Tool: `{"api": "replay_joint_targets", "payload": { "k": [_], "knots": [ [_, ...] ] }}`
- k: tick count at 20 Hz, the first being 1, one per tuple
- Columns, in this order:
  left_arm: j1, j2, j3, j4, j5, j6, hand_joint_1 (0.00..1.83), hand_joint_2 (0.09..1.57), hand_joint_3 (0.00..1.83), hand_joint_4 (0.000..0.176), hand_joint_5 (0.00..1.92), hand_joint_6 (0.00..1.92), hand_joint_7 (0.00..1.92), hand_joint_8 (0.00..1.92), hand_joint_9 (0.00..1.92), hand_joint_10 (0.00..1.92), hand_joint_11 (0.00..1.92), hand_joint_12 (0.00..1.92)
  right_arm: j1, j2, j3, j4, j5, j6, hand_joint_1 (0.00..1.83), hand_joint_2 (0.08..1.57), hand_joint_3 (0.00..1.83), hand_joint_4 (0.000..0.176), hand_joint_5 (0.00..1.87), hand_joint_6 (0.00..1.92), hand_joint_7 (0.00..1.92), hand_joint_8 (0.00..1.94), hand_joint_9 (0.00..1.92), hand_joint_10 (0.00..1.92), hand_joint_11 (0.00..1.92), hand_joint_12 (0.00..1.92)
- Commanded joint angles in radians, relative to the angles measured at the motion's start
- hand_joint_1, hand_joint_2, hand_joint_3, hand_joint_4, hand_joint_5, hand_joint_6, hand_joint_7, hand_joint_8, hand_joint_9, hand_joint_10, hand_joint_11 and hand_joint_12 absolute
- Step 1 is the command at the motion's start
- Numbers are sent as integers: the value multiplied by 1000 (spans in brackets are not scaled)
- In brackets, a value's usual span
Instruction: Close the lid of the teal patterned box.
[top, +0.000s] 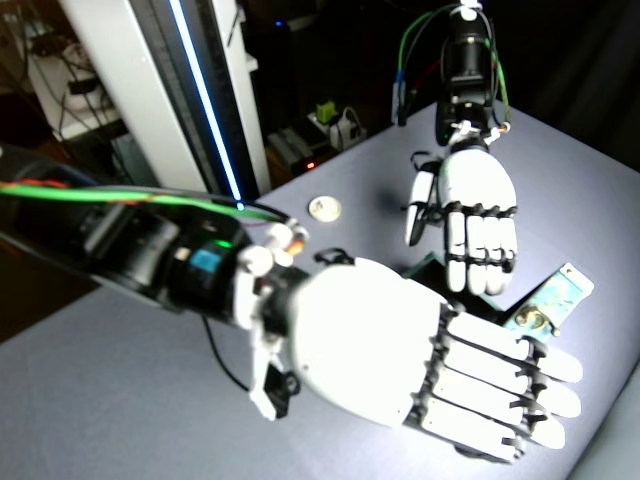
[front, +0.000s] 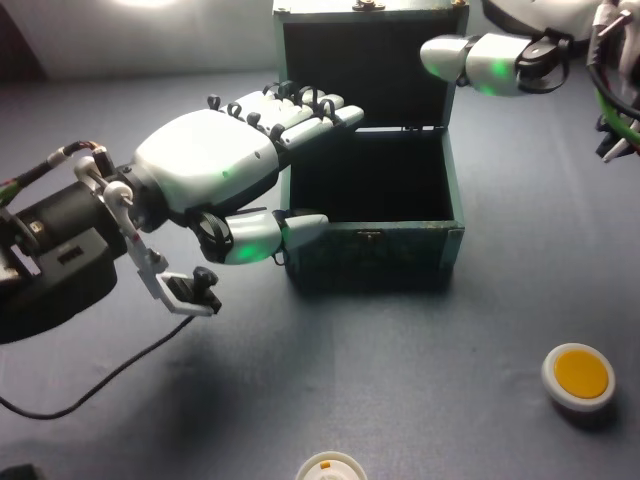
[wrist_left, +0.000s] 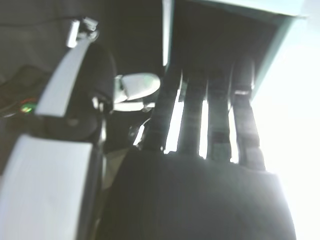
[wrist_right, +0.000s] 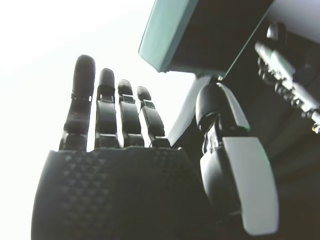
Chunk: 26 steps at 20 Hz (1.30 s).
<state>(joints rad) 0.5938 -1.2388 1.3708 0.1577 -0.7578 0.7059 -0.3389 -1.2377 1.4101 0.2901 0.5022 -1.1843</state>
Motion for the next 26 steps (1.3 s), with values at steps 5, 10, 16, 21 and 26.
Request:
{"api": "replay_joint_targets", "payload": {
  "k": [5,10,16,21,26],
  "knots": [
    [-14,-3,3,-17,-117,-3,232,1389,0,0,35,14,0,0,0,0,0,808,17,-18,41,41,80,-3,241,1386,0,0,115,18,344,50,82,890,0,1801],
    [-8,-4,9,-33,-114,-4,284,1382,0,0,57,21,7,2,22,9,0,723,17,-18,40,41,76,-3,255,1423,2,0,281,849,423,1170,371,1485,364,1921],
    [14,1,2,-47,-129,-9,313,1384,0,0,64,14,33,5,52,15,0,792,17,-6,-4,40,94,-3,221,1468,0,0,191,994,343,1151,376,1490,461,1921],
    [61,34,-32,-88,-196,-9,253,1412,3,0,25,15,8,0,5,0,0,394,-20,50,-68,20,141,-3,256,1475,1,0,5,1356,429,1540,605,1874,716,1921],
    [101,72,-74,-100,-269,-9,187,1399,2,53,41,9,0,0,0,0,0,384,-63,108,-140,0,191,-2,240,1468,1,0,49,1435,394,1383,489,1719,587,1921]
  ]
}}
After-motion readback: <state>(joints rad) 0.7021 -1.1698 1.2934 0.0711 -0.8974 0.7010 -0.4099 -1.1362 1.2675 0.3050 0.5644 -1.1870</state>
